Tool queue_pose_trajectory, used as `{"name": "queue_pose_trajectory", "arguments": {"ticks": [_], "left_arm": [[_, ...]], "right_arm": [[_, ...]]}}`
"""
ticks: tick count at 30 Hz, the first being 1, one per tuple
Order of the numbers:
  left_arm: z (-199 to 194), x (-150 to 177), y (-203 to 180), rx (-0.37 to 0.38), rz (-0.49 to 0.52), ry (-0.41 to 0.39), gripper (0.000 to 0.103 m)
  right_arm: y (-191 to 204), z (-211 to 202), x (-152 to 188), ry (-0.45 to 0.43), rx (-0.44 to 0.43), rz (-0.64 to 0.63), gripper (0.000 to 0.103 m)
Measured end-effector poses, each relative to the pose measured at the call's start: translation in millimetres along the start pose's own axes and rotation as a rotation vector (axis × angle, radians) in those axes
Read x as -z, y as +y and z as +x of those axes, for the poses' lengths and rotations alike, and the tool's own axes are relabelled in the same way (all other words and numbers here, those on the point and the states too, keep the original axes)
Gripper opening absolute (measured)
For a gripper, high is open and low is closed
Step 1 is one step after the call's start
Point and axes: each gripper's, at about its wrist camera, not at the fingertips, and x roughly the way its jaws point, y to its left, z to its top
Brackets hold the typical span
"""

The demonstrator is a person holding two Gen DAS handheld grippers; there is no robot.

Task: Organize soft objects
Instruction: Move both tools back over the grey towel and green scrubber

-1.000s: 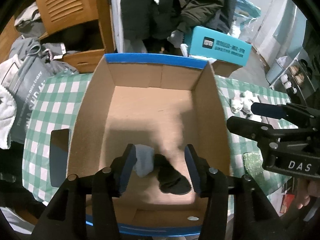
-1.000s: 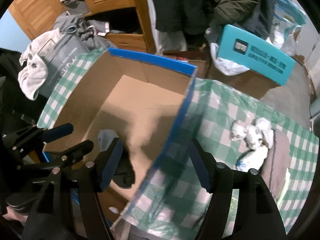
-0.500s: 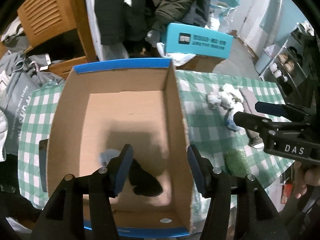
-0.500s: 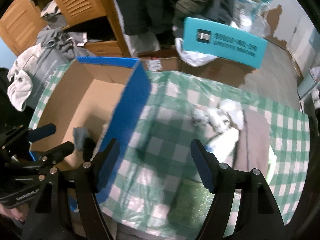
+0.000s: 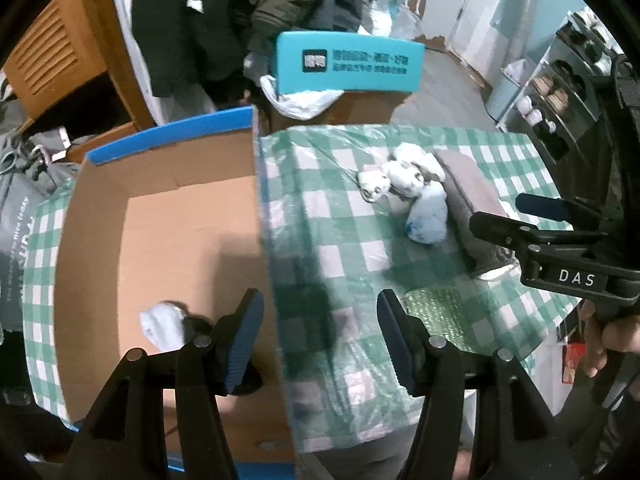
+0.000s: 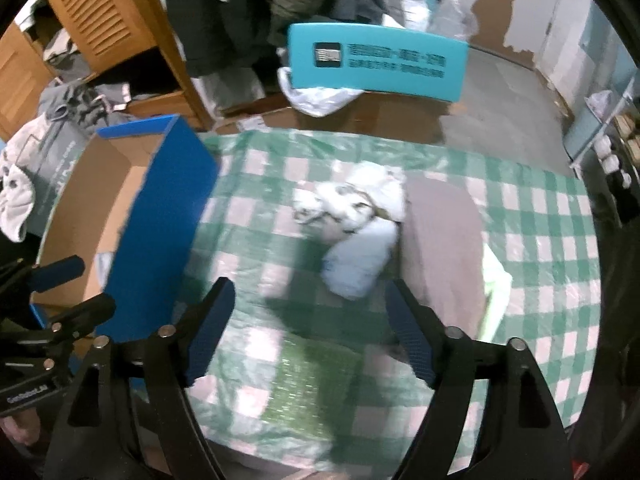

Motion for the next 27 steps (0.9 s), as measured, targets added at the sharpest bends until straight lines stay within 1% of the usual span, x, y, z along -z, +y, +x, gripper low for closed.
{"name": "queue_pose_trajectory", "arguments": {"ticks": [4, 8, 11, 13, 16, 22, 27], "left_arm": [[10.5, -0.5, -13.2, 0.006, 0.006, 0.023, 0.062], [21.0, 0.1, -28.3, 0.018, 0.019, 0.047, 0.065], [28.5, 0.5, -41.7, 0.026, 0.046, 0.061, 0.067], [34.4, 1.4, -50.5, 0.025, 0.067, 0.071, 0.070], [47.0, 2.3, -60.6, 0.020, 0.086, 0.097, 0.071], [68.9, 2.6, -67.4, 0.023, 0.072, 0.152, 0.071], [83.6, 1.8, -71.6, 0.030, 0.052, 0.189, 0.071]], "right_arm": [[-18.7, 5.3, 7.6, 0.018, 0.032, 0.001, 0.083], [-39.0, 16.9, 14.5, 0.050, 0.054, 0.030, 0.083], [-51.9, 27.9, 18.3, 0.081, 0.066, 0.053, 0.083], [-58.9, 36.1, 20.1, 0.098, 0.068, 0.068, 0.084], [-65.2, 47.6, 22.7, 0.121, 0.080, 0.071, 0.084], [-77.0, 73.0, 28.7, 0.168, 0.120, 0.081, 0.084], [-81.2, 86.0, 32.0, 0.188, 0.147, 0.071, 0.084]]}}
